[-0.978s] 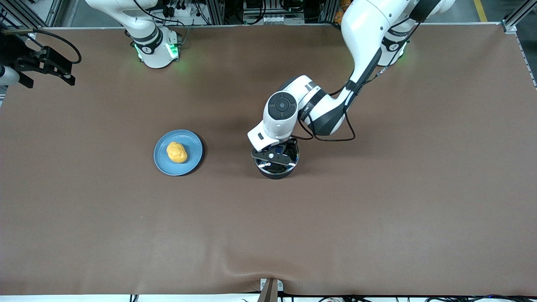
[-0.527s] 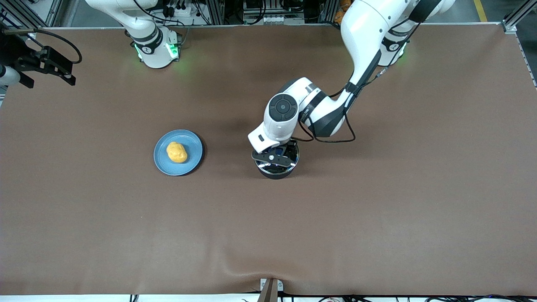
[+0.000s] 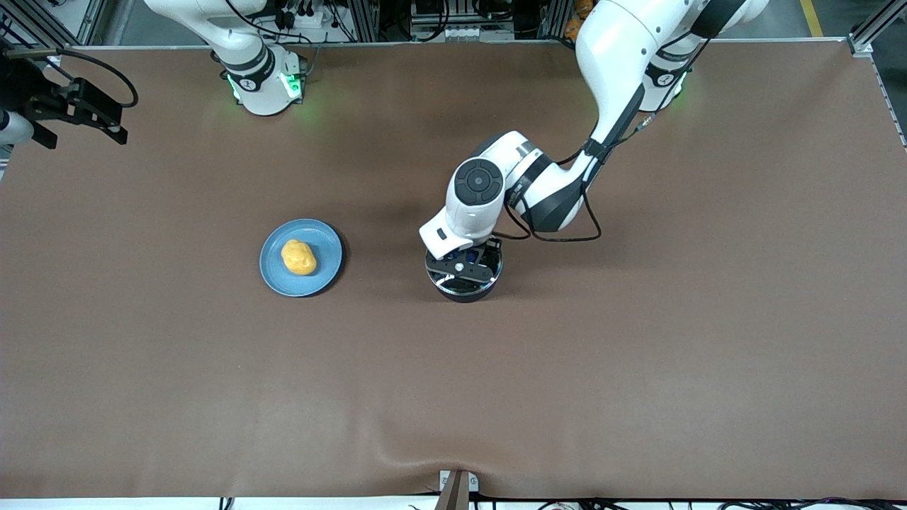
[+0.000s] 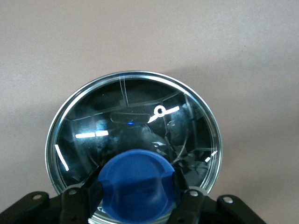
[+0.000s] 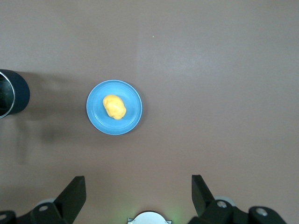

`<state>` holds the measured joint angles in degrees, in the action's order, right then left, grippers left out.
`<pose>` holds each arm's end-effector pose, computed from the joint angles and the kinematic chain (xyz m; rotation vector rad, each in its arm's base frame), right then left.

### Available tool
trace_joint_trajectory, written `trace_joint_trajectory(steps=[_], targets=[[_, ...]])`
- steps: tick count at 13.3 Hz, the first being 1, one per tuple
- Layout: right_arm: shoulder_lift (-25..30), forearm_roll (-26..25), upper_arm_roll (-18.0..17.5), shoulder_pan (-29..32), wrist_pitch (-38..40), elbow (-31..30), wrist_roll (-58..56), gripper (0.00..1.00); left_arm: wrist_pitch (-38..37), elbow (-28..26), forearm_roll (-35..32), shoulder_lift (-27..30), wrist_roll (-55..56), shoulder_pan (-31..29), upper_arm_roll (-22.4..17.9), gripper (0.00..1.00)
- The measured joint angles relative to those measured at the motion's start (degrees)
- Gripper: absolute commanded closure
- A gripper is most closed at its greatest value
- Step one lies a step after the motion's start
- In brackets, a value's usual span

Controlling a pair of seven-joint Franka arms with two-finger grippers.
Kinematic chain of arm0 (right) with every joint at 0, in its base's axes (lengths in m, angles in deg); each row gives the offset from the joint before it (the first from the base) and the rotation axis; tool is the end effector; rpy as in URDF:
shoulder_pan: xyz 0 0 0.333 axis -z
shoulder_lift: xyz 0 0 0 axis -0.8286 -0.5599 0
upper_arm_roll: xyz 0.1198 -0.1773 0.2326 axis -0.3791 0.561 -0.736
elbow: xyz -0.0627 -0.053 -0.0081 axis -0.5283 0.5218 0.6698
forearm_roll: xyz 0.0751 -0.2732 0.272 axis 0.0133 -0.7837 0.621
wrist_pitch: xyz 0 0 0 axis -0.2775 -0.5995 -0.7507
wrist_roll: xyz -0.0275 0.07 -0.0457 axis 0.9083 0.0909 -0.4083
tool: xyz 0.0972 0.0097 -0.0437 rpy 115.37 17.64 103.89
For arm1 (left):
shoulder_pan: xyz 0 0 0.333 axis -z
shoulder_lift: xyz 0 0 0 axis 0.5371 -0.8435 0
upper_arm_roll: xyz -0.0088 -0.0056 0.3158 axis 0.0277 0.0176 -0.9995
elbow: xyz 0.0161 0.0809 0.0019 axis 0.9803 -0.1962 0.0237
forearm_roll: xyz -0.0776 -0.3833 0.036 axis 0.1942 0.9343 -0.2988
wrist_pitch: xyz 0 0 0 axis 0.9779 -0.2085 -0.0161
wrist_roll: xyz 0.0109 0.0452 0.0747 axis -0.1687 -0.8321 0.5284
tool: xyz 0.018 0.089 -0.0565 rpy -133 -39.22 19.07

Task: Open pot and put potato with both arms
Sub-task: 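Close the left gripper on the blue lid knob, then lift the glass lid off the saucepan and carry it aside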

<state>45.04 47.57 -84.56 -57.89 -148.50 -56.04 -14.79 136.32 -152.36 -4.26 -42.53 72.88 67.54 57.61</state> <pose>0.5123 0.0434 0.6942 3.1270 0.1169 -0.0679 0.5222 -0.5059 0.2881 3.0346 -0.3343 -0.0797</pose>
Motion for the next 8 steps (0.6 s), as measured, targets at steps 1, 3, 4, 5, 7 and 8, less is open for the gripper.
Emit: trace_joint_trajectory(steps=[1, 3, 4, 5, 7, 8], targets=[[0.00, 0.00, 0.01, 0.00, 0.00, 0.00, 0.00, 0.00, -0.17, 0.19, 0.00, 0.04, 0.11, -0.09, -0.03, 0.96], [0.00, 0.00, 0.01, 0.00, 0.00, 0.00, 0.00, 0.00, -1.79, 1.03, 0.00, 0.64, 0.15, -0.34, -0.06, 1.00], [0.00, 0.00, 0.00, 0.00, 0.00, 0.00, 0.00, 0.00, -3.15, 1.44, 0.00, 1.47, 0.19, -0.63, -0.09, 1.00], [0.00, 0.00, 0.00, 0.00, 0.00, 0.00, 0.00, 0.00, -4.57, 1.66, 0.00, 2.64, 0.22, -1.17, -0.13, 1.00], [0.00, 0.00, 0.01, 0.00, 0.00, 0.00, 0.00, 0.00, -7.71, 1.87, 0.00, 5.77, 0.24, -2.79, -0.27, 1.00], [0.00, 0.00, 0.03, 0.00, 0.01, 0.00, 0.00, 0.00, -9.24, 1.90, 0.00, 7.52, 0.27, -4.11, -0.37, 1.00]])
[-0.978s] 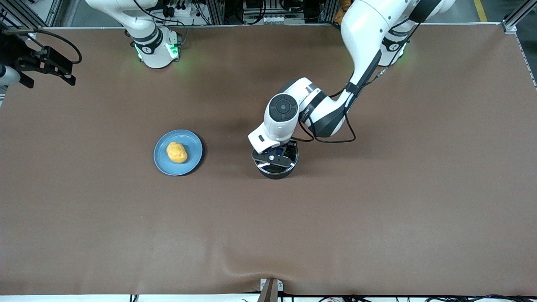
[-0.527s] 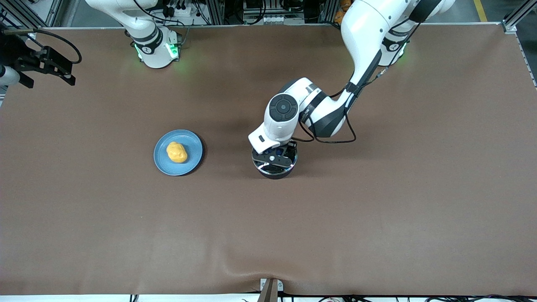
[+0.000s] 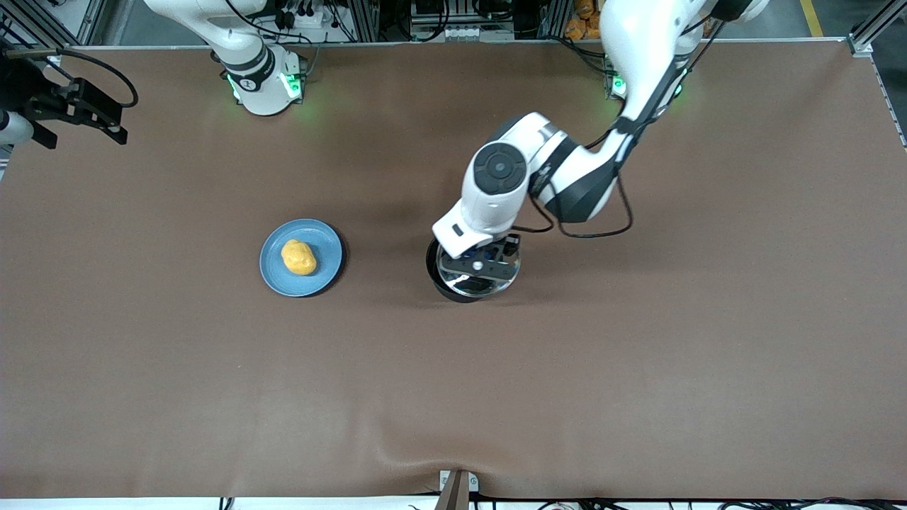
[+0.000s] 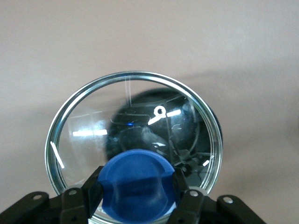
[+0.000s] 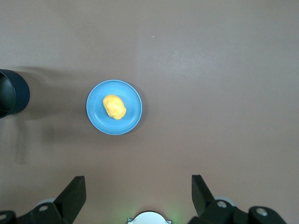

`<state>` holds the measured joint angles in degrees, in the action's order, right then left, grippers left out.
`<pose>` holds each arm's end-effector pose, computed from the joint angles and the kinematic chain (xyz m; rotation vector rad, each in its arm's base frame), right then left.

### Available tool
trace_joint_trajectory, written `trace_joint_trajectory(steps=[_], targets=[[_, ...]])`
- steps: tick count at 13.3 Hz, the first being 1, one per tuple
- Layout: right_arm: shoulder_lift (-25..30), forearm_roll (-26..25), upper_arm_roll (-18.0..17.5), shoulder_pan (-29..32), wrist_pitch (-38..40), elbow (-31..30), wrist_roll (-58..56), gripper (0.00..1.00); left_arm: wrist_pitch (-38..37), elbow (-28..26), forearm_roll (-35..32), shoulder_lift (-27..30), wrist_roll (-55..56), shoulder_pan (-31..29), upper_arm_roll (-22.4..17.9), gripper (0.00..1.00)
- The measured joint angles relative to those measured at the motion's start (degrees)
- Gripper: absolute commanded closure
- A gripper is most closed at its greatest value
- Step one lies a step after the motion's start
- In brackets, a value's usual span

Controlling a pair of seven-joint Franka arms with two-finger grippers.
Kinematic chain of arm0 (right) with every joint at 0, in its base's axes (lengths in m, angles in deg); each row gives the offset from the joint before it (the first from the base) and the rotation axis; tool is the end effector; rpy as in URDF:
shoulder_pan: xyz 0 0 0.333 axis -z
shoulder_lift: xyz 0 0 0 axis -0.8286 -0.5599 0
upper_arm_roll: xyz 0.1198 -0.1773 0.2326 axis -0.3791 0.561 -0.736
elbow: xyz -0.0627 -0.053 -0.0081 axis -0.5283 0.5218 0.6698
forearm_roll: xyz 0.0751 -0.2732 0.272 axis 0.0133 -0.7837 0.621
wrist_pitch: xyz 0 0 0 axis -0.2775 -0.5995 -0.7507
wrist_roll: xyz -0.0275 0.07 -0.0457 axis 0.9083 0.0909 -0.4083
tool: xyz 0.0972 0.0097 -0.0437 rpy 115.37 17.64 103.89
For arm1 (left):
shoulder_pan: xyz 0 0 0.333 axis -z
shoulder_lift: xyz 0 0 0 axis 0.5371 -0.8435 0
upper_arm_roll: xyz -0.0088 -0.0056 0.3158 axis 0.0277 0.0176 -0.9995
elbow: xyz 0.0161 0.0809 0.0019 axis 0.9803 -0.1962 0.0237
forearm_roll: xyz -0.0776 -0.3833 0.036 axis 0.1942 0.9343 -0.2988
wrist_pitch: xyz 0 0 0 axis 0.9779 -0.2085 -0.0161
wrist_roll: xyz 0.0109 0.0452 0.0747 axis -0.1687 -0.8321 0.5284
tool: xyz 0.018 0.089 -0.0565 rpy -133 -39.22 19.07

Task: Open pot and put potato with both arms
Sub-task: 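Lift the glass lid off the saucepan and carry it aside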

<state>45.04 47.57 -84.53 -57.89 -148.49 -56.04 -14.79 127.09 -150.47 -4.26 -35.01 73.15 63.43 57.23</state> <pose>0.5123 0.0432 0.6941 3.1271 0.1160 -0.0681 0.5519 -0.4568 0.3824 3.0645 -0.2274 -0.0503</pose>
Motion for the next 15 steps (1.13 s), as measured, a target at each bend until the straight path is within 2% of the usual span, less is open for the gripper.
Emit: trace_joint_trajectory(steps=[4, 9, 12, 15], targets=[[0.00, 0.00, 0.02, 0.00, 0.00, -0.01, 0.00, 0.00, -6.09, -0.29, -0.03, 4.21, -3.56, -10.76, -0.10, 1.00], [0.00, 0.00, -0.14, -0.05, 0.00, -0.02, 0.00, 0.00, -6.12, -3.60, -0.03, 2.57, -9.42, -26.91, -0.08, 1.00], [0.00, 0.00, -0.17, -0.06, 0.00, -0.02, 0.00, 0.00, -1.05, -6.64, -0.03, -0.36, -14.19, -32.80, -0.01, 1.00], [0.00, 0.00, -0.24, -0.07, 0.00, -0.02, 0.00, 0.00, 10.63, -13.69, -0.03, -1.68, -19.26, -36.12, 0.00, 1.00]])
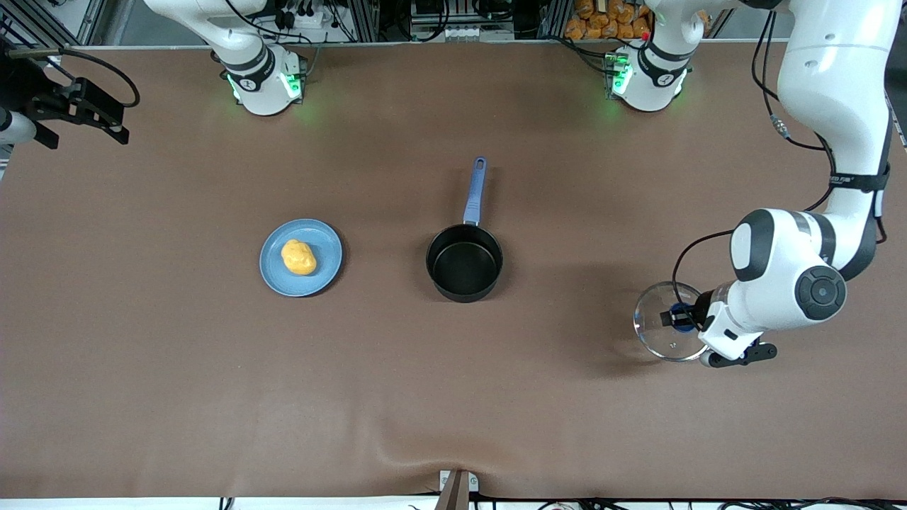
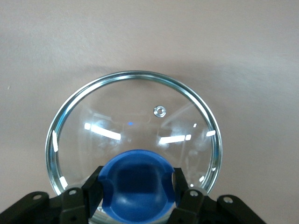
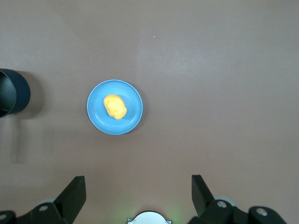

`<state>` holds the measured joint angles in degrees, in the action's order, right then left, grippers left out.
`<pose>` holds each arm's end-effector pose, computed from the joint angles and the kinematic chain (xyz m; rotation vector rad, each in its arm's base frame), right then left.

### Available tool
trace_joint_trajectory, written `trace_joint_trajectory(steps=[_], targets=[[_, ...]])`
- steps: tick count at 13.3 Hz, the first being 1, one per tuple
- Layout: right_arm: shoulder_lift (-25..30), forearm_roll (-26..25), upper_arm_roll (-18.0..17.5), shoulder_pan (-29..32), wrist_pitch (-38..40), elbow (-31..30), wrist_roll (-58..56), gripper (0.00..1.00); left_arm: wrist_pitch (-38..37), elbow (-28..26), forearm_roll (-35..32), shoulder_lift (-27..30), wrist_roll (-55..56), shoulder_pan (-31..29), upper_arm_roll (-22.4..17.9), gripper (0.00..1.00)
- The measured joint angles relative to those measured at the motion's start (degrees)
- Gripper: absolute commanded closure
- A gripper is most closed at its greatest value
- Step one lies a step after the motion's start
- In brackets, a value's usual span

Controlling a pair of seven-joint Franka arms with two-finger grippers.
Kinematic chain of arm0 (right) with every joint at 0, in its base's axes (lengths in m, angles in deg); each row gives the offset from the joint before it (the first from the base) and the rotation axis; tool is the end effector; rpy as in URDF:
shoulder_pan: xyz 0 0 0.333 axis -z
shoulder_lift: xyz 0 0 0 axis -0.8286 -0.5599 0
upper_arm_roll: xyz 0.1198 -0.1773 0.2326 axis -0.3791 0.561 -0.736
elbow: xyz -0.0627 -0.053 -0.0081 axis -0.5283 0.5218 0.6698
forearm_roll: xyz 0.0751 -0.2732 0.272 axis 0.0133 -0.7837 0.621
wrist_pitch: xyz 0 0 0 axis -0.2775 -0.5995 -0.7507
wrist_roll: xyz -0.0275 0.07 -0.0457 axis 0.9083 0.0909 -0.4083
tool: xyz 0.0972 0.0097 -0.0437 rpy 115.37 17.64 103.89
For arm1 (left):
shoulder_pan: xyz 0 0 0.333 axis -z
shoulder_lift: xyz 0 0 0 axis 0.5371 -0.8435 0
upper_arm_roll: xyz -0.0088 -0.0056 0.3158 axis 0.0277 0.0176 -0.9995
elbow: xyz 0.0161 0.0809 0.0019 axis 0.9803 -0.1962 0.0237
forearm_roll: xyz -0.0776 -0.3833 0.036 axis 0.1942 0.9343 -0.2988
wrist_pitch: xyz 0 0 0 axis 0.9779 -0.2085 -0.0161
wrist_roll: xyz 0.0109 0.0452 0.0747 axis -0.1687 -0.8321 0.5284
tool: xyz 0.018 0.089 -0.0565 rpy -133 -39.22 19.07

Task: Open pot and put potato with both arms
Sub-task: 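Lift the glass lid off the saucepan and carry it aside, then lower the glass lid onto the table and open the left gripper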

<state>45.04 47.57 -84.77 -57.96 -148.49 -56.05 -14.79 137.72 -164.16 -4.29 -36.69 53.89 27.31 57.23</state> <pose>0.5121 0.0460 0.6941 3.1264 0.1245 -0.0683 0.6805 -0.0521 0.2689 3.0608 0.2114 -0.1218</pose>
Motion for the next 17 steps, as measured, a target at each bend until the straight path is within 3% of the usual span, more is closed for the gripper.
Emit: trace_joint_trajectory(steps=[6, 7, 8, 9, 10, 14, 17], targets=[[0.00, 0.00, -0.20, -0.38, 0.01, 0.00, 0.00, 0.00, 8.29, -4.84, 0.00, -1.36, -8.33, -3.24, 0.02, 1.00], [0.00, 0.00, -0.21, -0.60, -0.04, 0.00, 0.00, 0.00, 9.26, -5.44, 0.00, -1.41, -8.57, -3.25, 0.02, 0.94], [0.00, 0.00, -0.22, -0.75, -0.04, 0.00, 0.00, 0.00, 9.80, -5.80, 0.00, -1.50, -8.60, -3.25, 0.04, 0.72], [0.00, 0.00, -0.24, -0.83, -0.07, 0.00, 0.00, 0.00, 10.18, -6.04, 0.00, -1.58, -8.61, -3.25, 0.07, 0.10], [0.00, 0.00, -0.27, -0.88, -0.11, 0.00, 0.00, 0.00, 10.59, -6.18, 0.00, -1.65, -8.63, -3.25, 0.10, 0.00], [0.00, 0.00, -0.18, -0.87, -0.23, 0.00, 0.00, 0.00, 12.22, -4.69, 0.00, -0.87, -8.67, -3.21, 0.68, 0.00], [0.00, 0.00, -0.22, -0.88, -0.30, 0.02, 0.00, 0.00, 10.49, -1.91, 0.00, 4.30, -8.66, -3.10, 1.02, 0.00]])
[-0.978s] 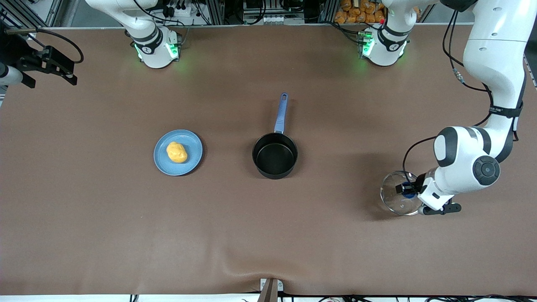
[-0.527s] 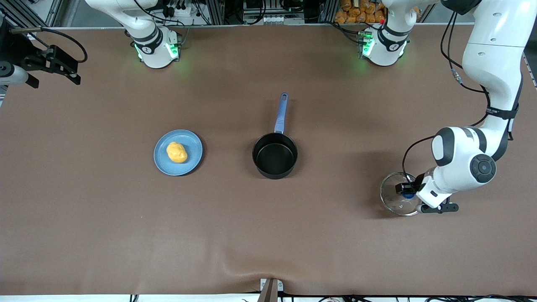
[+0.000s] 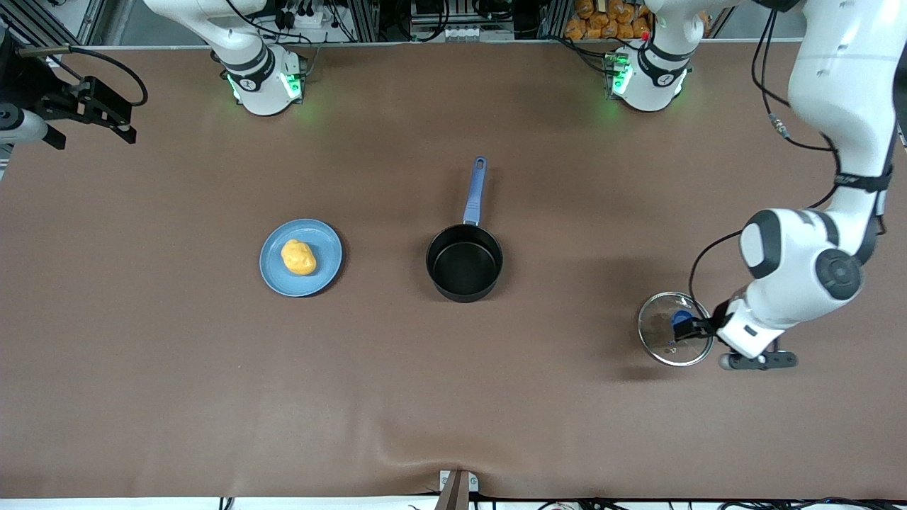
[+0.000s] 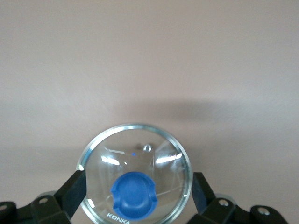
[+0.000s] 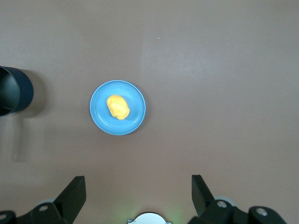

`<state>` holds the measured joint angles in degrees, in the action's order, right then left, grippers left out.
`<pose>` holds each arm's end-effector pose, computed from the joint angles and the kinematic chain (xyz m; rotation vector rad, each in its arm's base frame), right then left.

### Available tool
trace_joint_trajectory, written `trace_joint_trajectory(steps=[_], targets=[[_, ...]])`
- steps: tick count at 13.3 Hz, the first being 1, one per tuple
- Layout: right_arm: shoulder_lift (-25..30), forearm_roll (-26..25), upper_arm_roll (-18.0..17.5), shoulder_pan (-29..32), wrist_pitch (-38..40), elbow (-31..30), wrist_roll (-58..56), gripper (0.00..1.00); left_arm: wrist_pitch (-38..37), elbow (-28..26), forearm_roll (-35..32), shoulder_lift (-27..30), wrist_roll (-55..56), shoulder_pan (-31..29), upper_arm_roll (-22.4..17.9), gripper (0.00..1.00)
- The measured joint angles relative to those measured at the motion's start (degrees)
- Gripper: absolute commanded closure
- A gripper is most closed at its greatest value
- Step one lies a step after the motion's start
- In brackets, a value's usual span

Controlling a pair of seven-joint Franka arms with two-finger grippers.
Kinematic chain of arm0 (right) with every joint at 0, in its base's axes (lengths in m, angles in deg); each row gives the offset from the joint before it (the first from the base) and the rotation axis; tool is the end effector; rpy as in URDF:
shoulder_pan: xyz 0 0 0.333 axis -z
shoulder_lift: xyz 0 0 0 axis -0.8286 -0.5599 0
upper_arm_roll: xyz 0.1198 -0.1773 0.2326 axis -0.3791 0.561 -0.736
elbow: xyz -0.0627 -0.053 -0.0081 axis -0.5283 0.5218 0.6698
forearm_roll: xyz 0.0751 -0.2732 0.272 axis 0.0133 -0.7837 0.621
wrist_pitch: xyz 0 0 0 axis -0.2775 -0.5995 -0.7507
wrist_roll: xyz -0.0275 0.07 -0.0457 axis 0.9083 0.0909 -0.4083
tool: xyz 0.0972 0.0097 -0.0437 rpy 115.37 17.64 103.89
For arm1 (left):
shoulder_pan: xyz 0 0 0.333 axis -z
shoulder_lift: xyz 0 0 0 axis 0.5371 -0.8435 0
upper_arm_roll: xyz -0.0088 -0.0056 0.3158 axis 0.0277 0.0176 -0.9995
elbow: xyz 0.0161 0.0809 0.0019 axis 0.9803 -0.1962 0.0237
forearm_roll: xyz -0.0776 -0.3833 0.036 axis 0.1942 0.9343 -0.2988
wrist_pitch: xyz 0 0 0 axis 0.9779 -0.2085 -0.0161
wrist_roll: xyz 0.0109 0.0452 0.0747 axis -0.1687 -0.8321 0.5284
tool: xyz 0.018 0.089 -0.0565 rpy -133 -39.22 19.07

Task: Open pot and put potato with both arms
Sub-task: 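Lower the glass lid onto the table and open the left gripper, then raise the left gripper away while the right gripper reaches the potato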

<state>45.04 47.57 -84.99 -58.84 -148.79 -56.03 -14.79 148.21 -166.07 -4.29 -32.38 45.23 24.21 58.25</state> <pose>0.5116 0.0559 0.6947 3.1250 0.1545 -0.0594 0.6949 -0.0264 0.3230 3.0435 0.0425 0.2334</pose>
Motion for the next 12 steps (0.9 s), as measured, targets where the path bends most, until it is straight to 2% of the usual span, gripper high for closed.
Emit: trace_joint_trajectory(steps=[3, 7, 9, 12], targets=[[0.00, 0.00, 0.00, 0.00, -0.02, 0.01, 0.00, 0.00, -11.30, 2.96, 0.00, 9.46, 0.03, -0.09, 0.06, 0.00], [-1.06, 0.00, 0.02, 0.01, 0.05, -0.63, -0.01, 0.00, -32.77, 11.39, 0.00, 18.46, 0.07, -0.15, -0.05, 0.00], [-4.28, 0.00, -0.01, -0.02, -0.13, -0.90, -0.05, 0.00, -37.99, 13.46, 0.00, 21.01, 0.07, -0.15, -0.07, 0.00], [-11.10, 0.02, -0.06, -0.13, -0.66, -1.20, -0.18, 0.00, -42.79, 13.77, 0.00, 23.95, 0.07, -0.16, -0.15, 0.00]])
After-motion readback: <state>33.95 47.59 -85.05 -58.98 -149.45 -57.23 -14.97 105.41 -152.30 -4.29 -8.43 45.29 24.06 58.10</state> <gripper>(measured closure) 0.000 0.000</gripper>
